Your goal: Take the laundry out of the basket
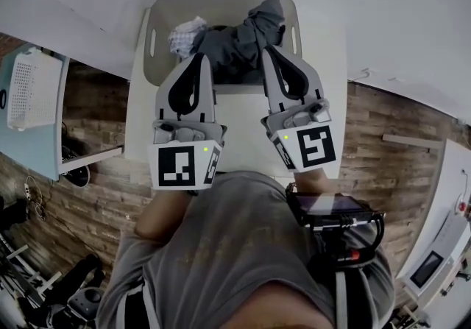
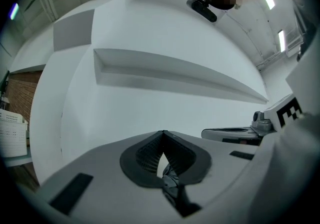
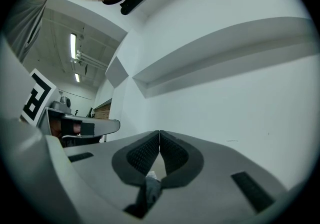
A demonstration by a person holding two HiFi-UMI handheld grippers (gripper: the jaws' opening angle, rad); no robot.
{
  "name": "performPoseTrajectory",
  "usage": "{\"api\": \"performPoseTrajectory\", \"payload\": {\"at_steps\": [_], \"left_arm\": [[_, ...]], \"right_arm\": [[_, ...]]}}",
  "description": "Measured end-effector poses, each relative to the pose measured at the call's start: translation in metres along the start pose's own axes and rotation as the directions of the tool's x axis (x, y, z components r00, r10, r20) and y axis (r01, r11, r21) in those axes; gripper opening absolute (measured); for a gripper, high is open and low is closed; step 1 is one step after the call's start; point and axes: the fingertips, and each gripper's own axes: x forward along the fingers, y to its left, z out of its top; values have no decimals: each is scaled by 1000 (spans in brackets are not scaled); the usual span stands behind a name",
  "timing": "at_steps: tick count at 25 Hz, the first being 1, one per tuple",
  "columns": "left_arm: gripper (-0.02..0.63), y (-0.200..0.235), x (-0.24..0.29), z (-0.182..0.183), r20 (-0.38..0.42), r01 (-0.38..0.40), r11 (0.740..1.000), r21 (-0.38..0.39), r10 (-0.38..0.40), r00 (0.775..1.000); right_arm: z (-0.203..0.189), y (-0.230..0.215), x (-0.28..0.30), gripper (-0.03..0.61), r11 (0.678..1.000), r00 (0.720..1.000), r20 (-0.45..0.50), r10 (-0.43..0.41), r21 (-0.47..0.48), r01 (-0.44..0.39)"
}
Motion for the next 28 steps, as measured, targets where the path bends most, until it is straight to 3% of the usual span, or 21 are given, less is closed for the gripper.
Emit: {"api": "performPoseTrajectory", "payload": {"at_steps": [10,16,23,28], "left_arm": [[8,42,37,8,13,8,999,-44,-7,1000],[8,68,62,6,1,14,996,-86,-14,1000],[8,98,90,-5,-17,18,988,-152,-21,1000],[8,116,110,-12,-12,27,977,-211,-31,999]], "right_arm": [[-1,-2,54,9,1000,1000,-23,8,-20,-8],[-26,0,90,9,997,993,-117,32,-65,-40],[-53,-3,130,11,991,964,-230,130,36,-125],[-82,1,149,11,981,931,-326,164,-48,-190]]}}
